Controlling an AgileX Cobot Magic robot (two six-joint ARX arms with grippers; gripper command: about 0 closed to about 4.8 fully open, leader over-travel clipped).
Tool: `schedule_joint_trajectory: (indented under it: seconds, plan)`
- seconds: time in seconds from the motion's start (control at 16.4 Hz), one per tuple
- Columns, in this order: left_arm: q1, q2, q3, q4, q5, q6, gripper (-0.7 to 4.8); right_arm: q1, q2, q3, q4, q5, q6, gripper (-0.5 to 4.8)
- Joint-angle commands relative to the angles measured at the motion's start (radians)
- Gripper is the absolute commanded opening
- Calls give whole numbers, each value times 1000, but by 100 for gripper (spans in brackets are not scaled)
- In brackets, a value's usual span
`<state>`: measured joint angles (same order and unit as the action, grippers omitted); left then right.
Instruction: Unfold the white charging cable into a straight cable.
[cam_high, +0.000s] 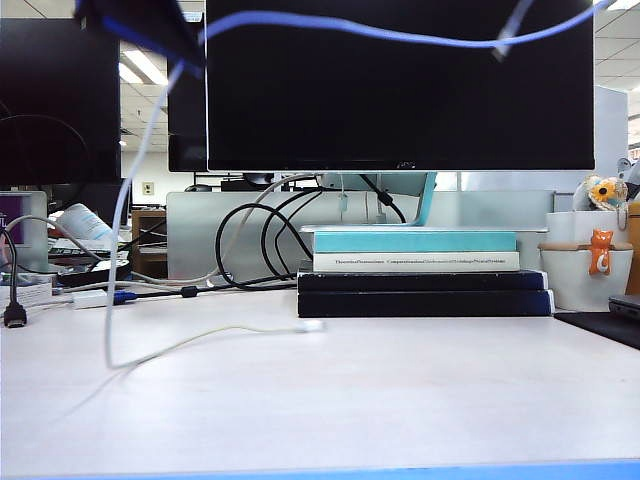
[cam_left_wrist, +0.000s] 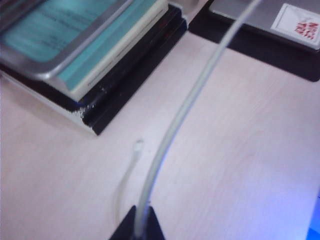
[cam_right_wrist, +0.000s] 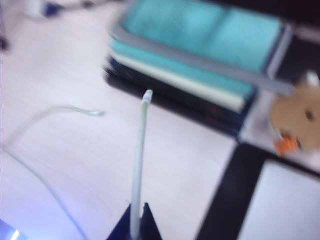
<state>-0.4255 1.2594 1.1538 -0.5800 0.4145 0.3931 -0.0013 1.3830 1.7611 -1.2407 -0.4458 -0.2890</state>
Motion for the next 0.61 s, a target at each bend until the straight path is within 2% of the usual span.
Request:
schedule_joint_trajectory:
  seconds: [0.06, 0.12, 0.3, 0.49, 0.55, 0.61]
  plan:
    - [2, 0, -55, 48, -114, -52, -5, 0, 7, -202, 1, 30, -3, -5]
    - [3, 0, -55, 49, -150, -63, -5, 0, 7, -248, 19, 29, 0, -5]
    - [45, 0, -55, 53, -153, -140, -5, 0, 6, -390, 89, 35, 10, -5]
    - [96, 0, -67, 40, -170, -145, 0, -1, 6, -461, 124, 116, 28, -5]
    - [102, 0, -73, 32, -163, -138, 47, -2, 6, -472, 132, 117, 27, -5]
    - [102, 0, -81, 27, -161, -140, 187, -3, 6, -481, 154, 113, 32, -5]
